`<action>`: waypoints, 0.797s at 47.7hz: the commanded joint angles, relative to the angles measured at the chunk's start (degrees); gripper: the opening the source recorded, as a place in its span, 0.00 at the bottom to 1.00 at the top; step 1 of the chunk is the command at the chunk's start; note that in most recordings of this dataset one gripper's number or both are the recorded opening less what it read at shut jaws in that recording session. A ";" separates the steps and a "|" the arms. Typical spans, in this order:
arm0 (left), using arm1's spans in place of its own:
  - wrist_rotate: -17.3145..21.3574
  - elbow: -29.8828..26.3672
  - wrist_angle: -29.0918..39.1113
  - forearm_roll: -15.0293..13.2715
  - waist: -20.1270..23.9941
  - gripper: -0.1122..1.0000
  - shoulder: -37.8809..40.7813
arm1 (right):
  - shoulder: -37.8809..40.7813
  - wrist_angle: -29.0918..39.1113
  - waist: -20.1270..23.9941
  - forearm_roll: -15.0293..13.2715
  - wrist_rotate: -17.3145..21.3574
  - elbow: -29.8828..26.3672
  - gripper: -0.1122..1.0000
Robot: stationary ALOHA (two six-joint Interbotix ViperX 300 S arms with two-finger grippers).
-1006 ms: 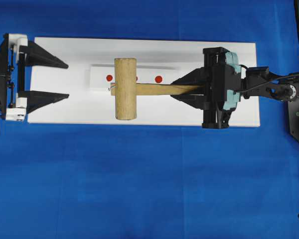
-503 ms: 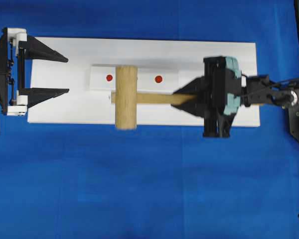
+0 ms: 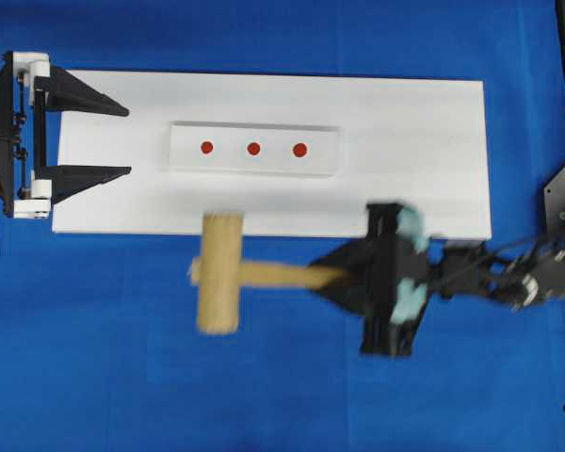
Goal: Hit the mark with a hammer.
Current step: 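Carry the mallet with the right gripper back below the board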
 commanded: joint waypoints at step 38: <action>0.00 -0.18 -0.62 0.09 0.09 0.82 -0.18 | 19.69 -0.18 -0.18 0.97 2.55 -13.97 0.17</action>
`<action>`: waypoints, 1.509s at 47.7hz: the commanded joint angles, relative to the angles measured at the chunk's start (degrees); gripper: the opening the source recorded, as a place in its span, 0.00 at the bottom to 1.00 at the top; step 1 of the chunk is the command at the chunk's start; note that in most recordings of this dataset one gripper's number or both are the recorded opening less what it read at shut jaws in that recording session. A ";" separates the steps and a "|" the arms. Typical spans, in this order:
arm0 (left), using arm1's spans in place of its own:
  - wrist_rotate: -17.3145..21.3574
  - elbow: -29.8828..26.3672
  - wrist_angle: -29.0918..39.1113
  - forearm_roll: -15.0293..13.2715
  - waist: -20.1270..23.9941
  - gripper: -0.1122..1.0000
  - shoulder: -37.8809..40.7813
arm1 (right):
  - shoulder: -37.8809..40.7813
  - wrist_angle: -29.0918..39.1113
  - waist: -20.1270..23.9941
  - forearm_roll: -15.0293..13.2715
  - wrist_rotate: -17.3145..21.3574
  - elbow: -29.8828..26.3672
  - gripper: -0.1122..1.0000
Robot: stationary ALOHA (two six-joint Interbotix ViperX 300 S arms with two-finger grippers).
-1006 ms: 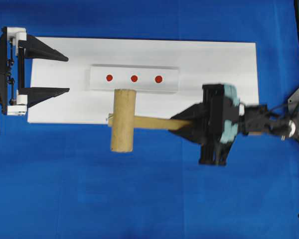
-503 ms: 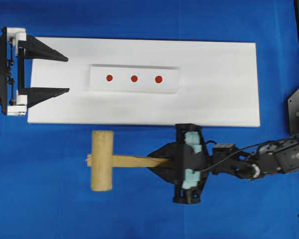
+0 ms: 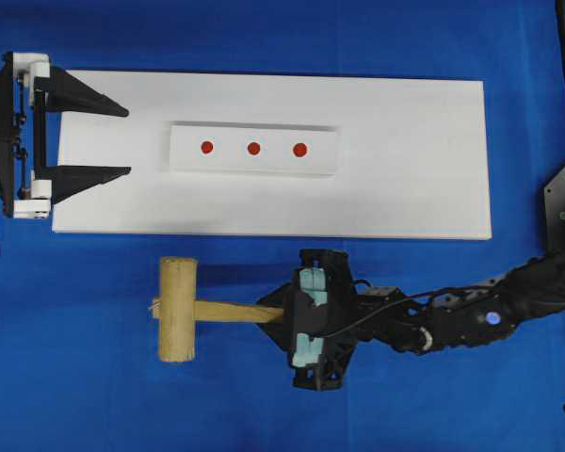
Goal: Hit the mark with a hammer.
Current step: 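Carry the mallet with the right gripper back below the board, then lower the mallet onto the table, open the right gripper, retract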
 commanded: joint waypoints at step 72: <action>0.00 -0.26 -0.53 0.09 0.88 0.82 -0.18 | 3.78 7.03 -2.72 -1.93 2.02 -0.44 0.73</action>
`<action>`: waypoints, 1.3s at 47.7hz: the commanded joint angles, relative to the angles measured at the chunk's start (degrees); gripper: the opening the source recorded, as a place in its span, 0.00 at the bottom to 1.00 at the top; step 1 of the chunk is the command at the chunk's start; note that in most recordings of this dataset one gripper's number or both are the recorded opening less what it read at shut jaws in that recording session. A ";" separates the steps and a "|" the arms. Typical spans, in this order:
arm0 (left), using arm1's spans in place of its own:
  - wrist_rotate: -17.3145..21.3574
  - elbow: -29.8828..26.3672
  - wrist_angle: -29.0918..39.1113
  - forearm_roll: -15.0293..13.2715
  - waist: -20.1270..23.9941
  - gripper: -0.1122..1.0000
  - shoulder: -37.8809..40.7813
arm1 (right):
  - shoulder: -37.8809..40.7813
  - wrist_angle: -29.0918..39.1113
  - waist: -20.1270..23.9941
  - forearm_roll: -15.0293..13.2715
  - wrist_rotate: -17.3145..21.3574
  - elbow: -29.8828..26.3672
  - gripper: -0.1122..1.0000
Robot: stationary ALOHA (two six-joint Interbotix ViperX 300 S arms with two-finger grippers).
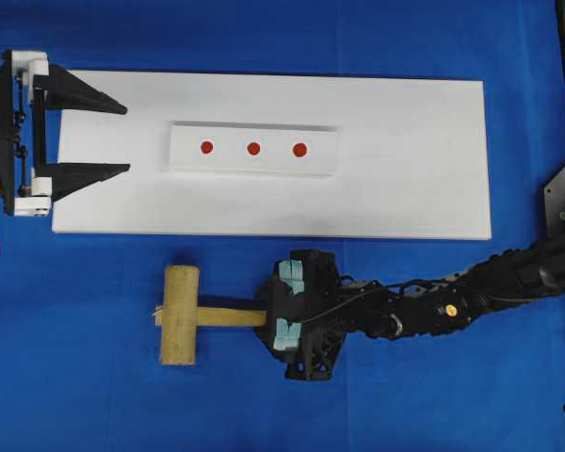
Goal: Hit the mark with a hammer.
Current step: 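Lower the mallet onto the table, open the right gripper, retract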
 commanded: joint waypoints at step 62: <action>-0.18 0.79 -0.09 0.18 -0.09 0.82 -4.66 | -63.11 2.20 -12.66 0.09 -17.23 29.09 0.80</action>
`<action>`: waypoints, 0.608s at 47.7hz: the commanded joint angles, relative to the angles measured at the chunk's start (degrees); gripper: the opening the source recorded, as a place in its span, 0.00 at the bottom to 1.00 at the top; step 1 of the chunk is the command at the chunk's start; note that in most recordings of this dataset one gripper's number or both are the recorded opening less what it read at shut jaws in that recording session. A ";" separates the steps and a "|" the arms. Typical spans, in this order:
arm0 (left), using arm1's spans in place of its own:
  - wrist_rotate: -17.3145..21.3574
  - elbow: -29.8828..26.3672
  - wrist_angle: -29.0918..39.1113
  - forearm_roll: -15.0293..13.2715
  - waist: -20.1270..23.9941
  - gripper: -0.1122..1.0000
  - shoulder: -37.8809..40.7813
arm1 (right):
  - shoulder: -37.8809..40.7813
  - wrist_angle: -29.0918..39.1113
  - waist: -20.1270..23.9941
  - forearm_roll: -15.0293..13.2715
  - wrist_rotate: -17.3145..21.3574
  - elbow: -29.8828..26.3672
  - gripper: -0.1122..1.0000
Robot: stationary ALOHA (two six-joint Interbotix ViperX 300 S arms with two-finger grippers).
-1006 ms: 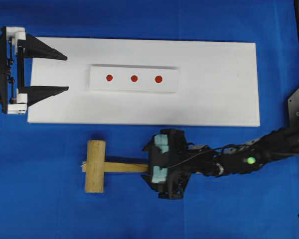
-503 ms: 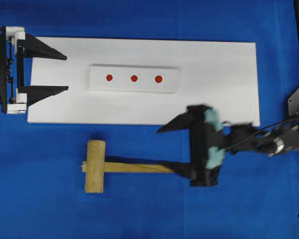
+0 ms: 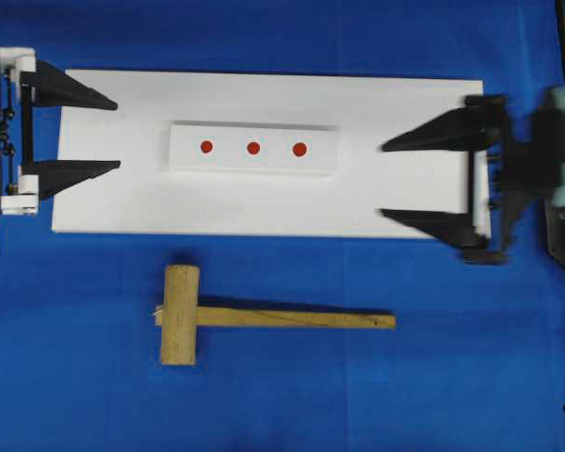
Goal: Hit the mark with a hammer.
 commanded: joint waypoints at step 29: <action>1.05 5.45 7.65 0.09 -2.46 0.79 -14.24 | -15.82 -2.29 -1.14 -0.09 -0.62 14.77 0.79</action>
